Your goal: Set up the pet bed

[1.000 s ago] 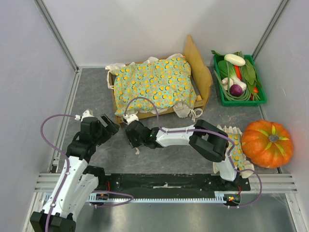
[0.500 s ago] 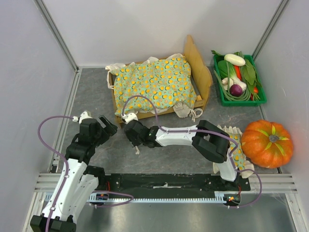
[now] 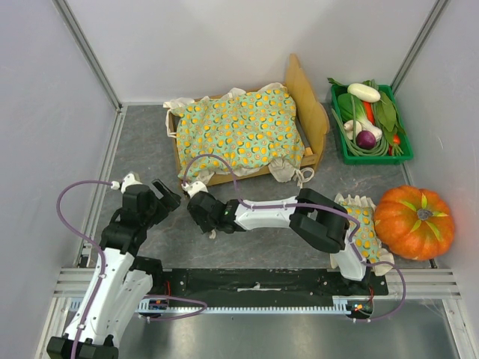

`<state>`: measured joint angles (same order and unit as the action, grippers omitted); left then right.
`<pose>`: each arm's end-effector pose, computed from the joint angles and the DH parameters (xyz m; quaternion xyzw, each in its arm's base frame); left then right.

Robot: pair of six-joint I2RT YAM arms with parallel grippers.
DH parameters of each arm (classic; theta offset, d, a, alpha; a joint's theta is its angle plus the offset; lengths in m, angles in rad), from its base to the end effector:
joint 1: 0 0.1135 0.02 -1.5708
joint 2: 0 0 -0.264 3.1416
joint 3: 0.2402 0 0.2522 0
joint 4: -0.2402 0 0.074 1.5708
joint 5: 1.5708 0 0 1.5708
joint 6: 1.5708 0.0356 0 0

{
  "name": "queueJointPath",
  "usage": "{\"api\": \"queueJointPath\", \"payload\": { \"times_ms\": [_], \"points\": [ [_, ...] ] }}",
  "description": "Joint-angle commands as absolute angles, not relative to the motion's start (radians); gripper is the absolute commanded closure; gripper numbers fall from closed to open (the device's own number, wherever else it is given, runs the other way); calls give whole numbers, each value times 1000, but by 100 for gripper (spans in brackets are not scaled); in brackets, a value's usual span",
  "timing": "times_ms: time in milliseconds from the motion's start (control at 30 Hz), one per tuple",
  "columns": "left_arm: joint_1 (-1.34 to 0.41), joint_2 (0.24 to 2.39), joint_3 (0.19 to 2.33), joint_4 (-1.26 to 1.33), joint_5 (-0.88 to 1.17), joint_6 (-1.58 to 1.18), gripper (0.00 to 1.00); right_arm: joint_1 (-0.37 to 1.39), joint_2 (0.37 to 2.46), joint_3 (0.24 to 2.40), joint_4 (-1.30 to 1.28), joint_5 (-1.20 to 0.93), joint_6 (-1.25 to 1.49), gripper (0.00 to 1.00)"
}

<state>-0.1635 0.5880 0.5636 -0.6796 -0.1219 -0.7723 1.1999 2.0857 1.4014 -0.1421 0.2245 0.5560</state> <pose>0.1290 -0.0169 0.2432 -0.2959 0.8565 -0.1397 0.3991 0.1710 0.4178 0.1550 -0.2542 0.8910 0.2114 0.3111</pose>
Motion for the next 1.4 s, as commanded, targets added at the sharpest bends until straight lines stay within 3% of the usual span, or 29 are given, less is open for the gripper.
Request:
{"api": "queueJointPath", "payload": {
  "times_ms": [0, 100, 267, 367, 400, 467, 567, 767, 1067, 1367],
  "points": [
    [-160, 578, 595, -673, -138, -752, 4, 1195, 2112, 1457, -158, 271, 551, 58],
    [-160, 577, 594, -672, -138, -753, 4, 1192, 2121, 1462, -166, 270, 543, 58],
    [-160, 577, 592, -670, -133, -753, 4, 1187, 2155, 1459, -182, 248, 557, 67],
    [-160, 575, 592, -669, -130, -753, 4, 1189, 2172, 1445, -215, 291, 531, 84],
    [-160, 574, 589, -667, -127, -753, 4, 1190, 2168, 1436, -227, 310, 523, 95],
    [-160, 575, 586, -663, -123, -753, 4, 1193, 2157, 1392, -227, 340, 514, 100],
    [-160, 584, 581, -658, -118, -753, 4, 1192, 2145, 1347, -209, 307, 505, 100],
    [-160, 597, 551, -646, -63, -779, 3, 1190, 1990, 1143, 83, 92, 514, 100],
    [-160, 520, 396, -479, 176, -926, 1, 1177, 1815, 994, 319, -135, 597, 100],
    [-158, 463, 295, -407, 303, -997, 14, 1169, 1775, 911, 402, -140, 629, 100]
  ]
}}
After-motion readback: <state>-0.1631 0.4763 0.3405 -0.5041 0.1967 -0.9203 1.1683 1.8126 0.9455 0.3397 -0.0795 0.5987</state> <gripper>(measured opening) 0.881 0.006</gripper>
